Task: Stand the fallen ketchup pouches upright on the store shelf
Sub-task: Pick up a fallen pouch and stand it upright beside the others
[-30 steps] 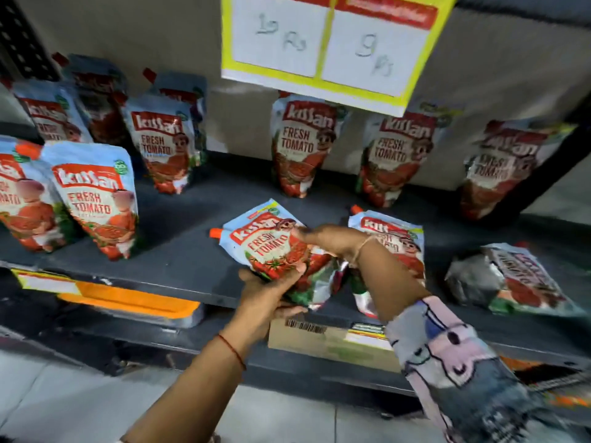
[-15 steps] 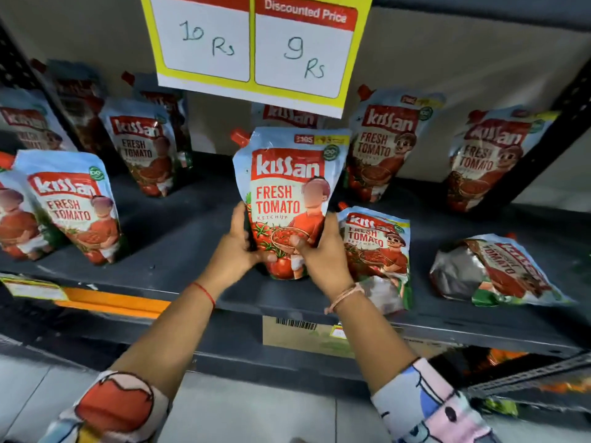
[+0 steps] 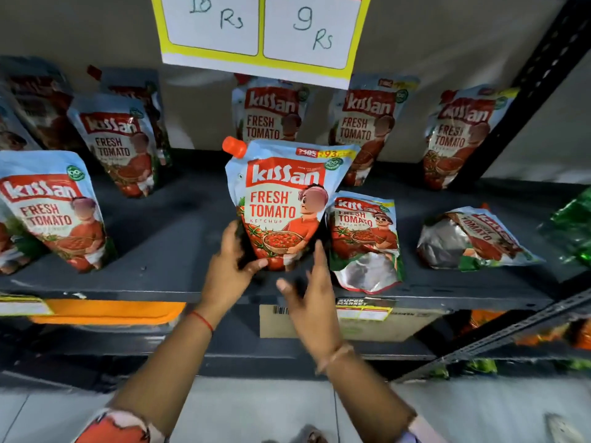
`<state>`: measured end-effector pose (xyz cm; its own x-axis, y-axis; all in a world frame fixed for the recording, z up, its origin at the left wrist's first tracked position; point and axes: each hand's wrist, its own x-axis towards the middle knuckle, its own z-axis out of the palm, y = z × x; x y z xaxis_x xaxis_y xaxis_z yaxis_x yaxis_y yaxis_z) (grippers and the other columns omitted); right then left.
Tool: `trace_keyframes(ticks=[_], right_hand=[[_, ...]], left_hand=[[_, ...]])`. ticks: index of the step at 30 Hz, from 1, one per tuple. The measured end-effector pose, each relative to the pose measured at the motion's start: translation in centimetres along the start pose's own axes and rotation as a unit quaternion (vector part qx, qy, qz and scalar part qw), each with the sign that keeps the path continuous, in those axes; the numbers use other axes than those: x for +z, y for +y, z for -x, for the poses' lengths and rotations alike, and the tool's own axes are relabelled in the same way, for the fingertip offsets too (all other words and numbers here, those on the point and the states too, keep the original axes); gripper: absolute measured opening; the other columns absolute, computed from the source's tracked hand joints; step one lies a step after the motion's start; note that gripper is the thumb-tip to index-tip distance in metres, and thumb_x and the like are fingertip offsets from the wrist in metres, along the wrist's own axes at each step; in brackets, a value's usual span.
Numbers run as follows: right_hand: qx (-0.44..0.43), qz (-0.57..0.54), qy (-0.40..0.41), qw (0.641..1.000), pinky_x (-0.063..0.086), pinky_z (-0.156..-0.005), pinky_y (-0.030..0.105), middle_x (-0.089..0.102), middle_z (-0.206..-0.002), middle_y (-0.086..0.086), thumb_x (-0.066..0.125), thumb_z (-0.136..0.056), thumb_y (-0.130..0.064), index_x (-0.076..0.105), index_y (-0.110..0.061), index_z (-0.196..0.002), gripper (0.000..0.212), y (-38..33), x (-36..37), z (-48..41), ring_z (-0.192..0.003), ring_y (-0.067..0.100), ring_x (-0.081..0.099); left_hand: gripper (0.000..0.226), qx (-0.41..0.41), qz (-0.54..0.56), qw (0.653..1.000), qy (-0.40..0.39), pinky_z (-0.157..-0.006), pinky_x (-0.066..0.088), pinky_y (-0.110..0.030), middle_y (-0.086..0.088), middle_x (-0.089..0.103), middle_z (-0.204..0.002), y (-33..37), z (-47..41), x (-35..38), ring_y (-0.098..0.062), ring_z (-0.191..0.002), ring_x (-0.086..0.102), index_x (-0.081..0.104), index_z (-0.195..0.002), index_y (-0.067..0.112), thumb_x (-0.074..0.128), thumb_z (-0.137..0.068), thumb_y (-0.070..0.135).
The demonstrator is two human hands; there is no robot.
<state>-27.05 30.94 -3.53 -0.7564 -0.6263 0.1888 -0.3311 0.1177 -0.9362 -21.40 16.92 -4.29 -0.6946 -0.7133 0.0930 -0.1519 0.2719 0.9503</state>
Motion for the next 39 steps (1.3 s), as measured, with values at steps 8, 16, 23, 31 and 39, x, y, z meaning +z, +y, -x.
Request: trace_keyframes(ticks=[8,16,23,31,39], right_hand=[[0.011,0.001,0.289,0.957,0.036,-0.098,0.014,0.038,-0.13,0.015,0.057,-0.083,-0.039,0.048,-0.014,-0.114,0.04,1.7,-11.4,-1.1,-0.122,0.018,0.041],[0.367,-0.226,-0.101,0.897,0.056,-0.052,0.026,0.067,-0.087,-0.001,0.064,-0.079,-0.032,0.064,-0.016,-0.096,0.024,3.0,-17.2,-7.1,-0.079,0.011,0.064],[0.347,-0.206,-0.295,0.866,0.051,-0.046,0.021,0.058,-0.087,-0.005,0.057,-0.083,-0.026,0.056,-0.022,-0.099,0.016,3.3,-21.2,-8.1,-0.072,0.008,0.057],[0.031,-0.152,-0.182,0.971,0.047,-0.095,0.027,0.054,-0.12,-0.004,0.075,-0.062,0.009,0.033,-0.033,-0.122,0.085,5.2,-19.4,-8.9,-0.109,0.008,0.052],[-0.02,-0.019,-0.097,0.995,0.046,-0.097,0.042,0.051,-0.119,-0.011,0.077,-0.059,-0.022,0.029,-0.034,-0.127,0.085,8.1,-16.8,-7.4,-0.113,0.009,0.049]], left_hand=[[0.045,0.018,0.009,0.997,0.074,-0.064,0.05,-0.035,-0.018,0.066,-0.068,3.2,6.5,7.5,-0.024,-0.066,0.061,0.061,-0.078,0.008,0.049,-0.082,0.051],[0.043,-0.235,0.126,0.962,0.054,-0.085,0.046,-0.034,-0.009,0.065,-0.106,8.9,1.7,14.3,-0.026,-0.1,0.058,0.062,-0.107,0.01,0.056,-0.081,0.044],[0.034,-0.282,0.191,0.911,-0.233,-0.075,0.055,-0.033,0.004,0.072,-0.089,9.5,0.3,12.9,-0.013,-0.09,0.065,0.063,-0.097,0.02,0.07,-0.063,0.024],[0.09,-0.032,0.15,0.976,-0.152,-0.093,0.046,-0.022,0.009,0.052,-0.122,7.5,-1.1,13.9,-0.007,-0.115,0.048,0.038,-0.12,0.034,0.076,-0.047,-0.003],[0.096,-0.032,0.091,0.987,-0.129,-0.098,0.039,-0.02,0.015,0.046,-0.122,3.5,-1.7,14.6,-0.017,-0.128,0.038,0.027,-0.124,0.036,0.076,-0.055,-0.009]])
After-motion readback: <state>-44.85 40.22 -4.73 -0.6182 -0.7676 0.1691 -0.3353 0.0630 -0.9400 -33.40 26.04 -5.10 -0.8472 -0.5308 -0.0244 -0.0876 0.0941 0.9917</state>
